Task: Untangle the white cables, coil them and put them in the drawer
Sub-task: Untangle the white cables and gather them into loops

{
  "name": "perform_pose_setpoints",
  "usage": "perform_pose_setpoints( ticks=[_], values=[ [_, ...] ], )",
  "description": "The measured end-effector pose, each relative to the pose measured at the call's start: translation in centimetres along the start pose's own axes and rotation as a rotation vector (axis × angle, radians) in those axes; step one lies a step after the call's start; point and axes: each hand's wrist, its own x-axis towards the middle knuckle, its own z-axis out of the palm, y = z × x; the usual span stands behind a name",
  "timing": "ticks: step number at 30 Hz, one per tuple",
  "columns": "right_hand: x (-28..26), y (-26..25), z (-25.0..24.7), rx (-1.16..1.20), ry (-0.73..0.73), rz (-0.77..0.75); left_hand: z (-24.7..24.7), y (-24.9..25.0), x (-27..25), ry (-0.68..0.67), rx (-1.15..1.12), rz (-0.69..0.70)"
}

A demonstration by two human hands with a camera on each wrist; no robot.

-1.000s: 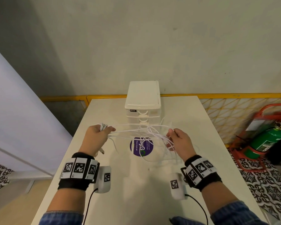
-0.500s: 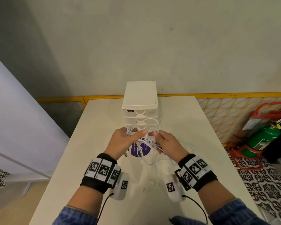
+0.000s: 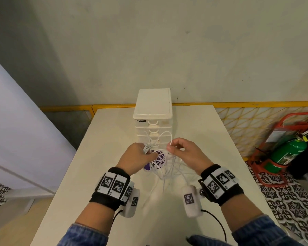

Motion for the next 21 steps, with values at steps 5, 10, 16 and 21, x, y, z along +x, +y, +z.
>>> perform_pose_setpoints(
  ticks=[5, 10, 16, 21],
  values=[
    [0.1, -0.5, -0.8, 0.255, 0.185, 0.005, 0.0, -0.8, 0.5, 0.088, 0.339, 0.015],
    [-0.6, 0.0, -2.3, 0.336, 0.227, 0.07, -1.4, -1.8, 0.7, 0.231, 0.509, 0.023],
    [-0.8, 2.4, -2.2, -0.621, -0.21, 0.219, -2.7, -2.7, 1.1, 0.261, 0.503, 0.046],
    [-0.3, 2.4, -1.7, -0.677, -0.101, 0.218, -2.5, -3.0, 0.9, 0.217, 0.469, 0.027]
  ],
)
